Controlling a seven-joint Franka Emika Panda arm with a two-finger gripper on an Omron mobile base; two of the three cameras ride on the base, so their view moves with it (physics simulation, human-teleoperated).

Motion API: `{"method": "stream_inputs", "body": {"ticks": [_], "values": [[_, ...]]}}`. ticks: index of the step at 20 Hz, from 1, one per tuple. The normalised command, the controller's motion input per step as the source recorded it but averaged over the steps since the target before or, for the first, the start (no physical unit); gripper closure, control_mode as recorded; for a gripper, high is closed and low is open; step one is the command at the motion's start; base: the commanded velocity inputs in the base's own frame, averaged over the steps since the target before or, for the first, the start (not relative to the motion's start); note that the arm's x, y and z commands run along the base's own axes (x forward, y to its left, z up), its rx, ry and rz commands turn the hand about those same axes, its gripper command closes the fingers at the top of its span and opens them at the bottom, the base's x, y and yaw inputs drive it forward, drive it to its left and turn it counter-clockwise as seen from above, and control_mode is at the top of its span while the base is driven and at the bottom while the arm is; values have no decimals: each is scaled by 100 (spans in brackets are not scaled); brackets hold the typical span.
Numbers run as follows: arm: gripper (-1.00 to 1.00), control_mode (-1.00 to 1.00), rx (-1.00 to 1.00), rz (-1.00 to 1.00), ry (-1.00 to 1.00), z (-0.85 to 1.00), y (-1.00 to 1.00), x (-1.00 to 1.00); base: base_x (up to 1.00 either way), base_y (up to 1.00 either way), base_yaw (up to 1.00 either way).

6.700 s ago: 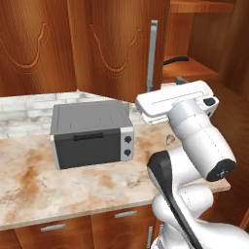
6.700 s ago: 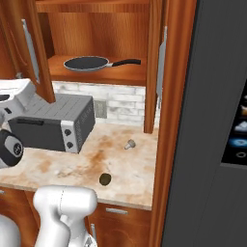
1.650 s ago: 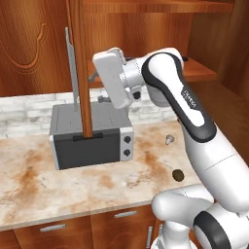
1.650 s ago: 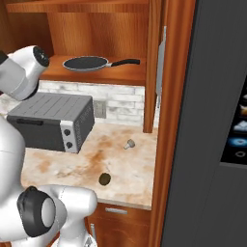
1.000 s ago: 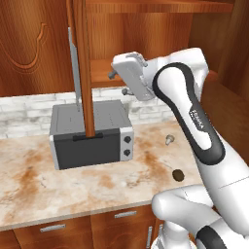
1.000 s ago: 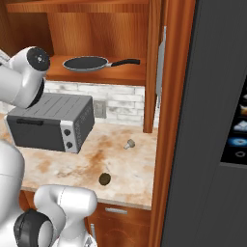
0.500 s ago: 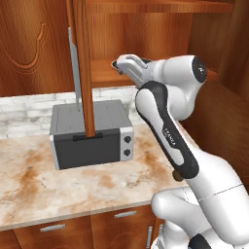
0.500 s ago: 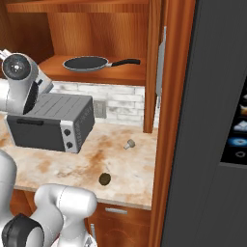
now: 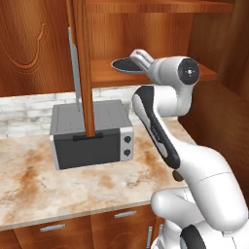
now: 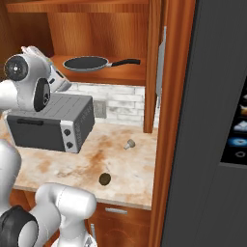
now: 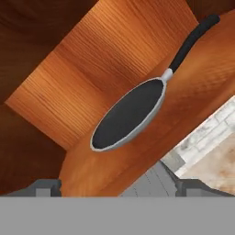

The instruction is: Pick the pan from the cabinet and place it on the stove. Then turn on the stove burner for the pan.

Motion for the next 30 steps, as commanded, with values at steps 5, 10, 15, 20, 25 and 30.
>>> {"method": "stream_inputs", "body": {"ticks": [5,10,15,20,25,30], "values": [[-100,-100,0,-29,-7,8,-66,37,0,0,0],[-100,-100,0,-24,-8,13,-61,34,0,0,0],[-100,-100,0,-23,-2,19,-54,25,0,0,0],[-100,-100,0,-18,0,0,-33,48,0,0,0],[-100,-100,0,-13,0,-10,-20,53,0,0,0],[-100,-100,3,-7,0,-12,-27,44,0,0,0]]}}
